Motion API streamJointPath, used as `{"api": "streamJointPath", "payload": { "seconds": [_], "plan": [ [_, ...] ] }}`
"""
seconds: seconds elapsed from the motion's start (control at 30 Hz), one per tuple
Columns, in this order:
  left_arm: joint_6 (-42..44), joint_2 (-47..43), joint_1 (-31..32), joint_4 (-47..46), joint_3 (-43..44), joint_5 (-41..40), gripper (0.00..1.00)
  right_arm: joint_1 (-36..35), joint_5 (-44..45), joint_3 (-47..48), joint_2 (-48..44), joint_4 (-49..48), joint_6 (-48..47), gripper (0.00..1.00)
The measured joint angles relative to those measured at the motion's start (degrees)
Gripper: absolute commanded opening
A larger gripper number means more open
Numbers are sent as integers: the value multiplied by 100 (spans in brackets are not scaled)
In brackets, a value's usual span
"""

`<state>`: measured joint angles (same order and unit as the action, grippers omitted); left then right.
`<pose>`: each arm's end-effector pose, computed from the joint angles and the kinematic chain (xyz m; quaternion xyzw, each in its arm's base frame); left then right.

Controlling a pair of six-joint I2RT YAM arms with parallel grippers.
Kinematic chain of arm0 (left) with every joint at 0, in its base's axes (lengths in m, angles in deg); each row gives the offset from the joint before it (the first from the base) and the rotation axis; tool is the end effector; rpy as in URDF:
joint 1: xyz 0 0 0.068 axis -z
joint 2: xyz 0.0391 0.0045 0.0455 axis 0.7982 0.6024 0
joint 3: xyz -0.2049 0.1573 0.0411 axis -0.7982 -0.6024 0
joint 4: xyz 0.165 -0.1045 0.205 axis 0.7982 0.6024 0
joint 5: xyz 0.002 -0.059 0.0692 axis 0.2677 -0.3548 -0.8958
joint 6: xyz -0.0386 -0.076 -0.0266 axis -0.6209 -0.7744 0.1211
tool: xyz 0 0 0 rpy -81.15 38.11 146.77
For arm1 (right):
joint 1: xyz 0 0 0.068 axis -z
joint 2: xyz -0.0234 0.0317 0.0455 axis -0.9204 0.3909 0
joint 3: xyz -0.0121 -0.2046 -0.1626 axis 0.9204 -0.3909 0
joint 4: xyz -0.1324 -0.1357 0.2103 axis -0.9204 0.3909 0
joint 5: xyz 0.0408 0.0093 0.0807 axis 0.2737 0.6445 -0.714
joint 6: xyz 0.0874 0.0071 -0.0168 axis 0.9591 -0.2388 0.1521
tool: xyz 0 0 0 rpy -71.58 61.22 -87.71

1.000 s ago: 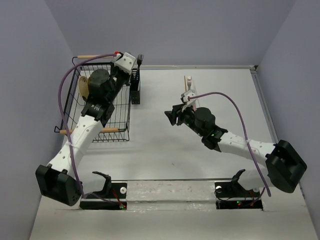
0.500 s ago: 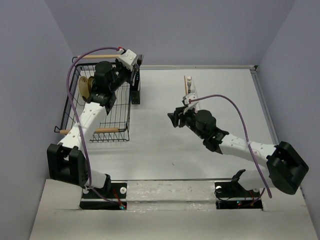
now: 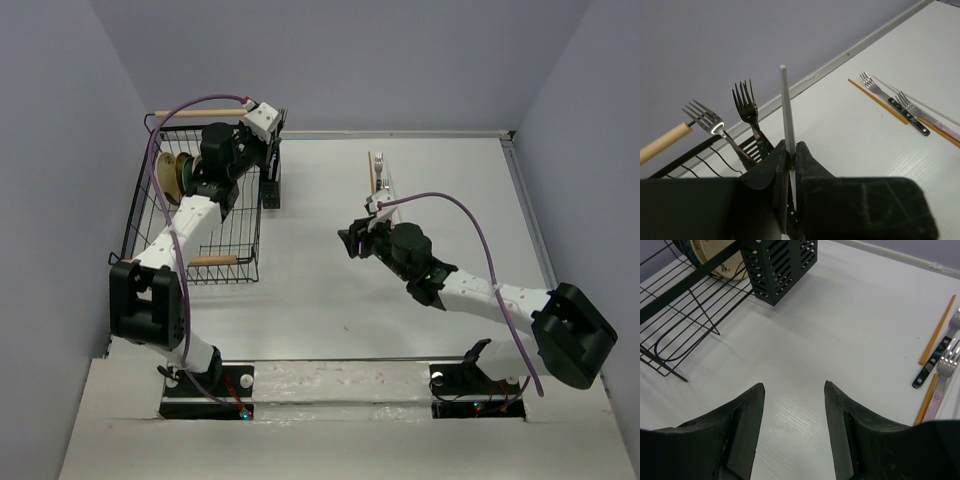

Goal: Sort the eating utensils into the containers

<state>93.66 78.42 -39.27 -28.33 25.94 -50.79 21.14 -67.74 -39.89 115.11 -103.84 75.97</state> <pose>0.4114 -0.1328 0.3513 0.3183 0.6171 -0.1226 0.7091 0.2570 0.2454 0.2235 -0.2090 0.7169 0.2254 0.6257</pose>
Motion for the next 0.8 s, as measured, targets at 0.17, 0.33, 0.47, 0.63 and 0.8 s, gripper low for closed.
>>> {"api": "streamJointPath", "payload": {
  "seconds": [0.17,0.33,0.47,0.63,0.8],
  "plan": [
    [-55,44,-33,-181,-131,46,12,0,55,-96,-4,17,2,57],
    [-70,17,-33,-450,-463,57,46,0,83,-149,-48,7,2,57],
    [-83,-39,-33,-522,-732,63,56,0,98,-168,-57,20,0,57],
    [-111,-208,-33,-555,-848,39,59,0,103,-168,-98,31,2,57],
    [-190,-542,-33,-610,-857,-83,62,0,367,-146,-114,208,74,57]
  ]
}}
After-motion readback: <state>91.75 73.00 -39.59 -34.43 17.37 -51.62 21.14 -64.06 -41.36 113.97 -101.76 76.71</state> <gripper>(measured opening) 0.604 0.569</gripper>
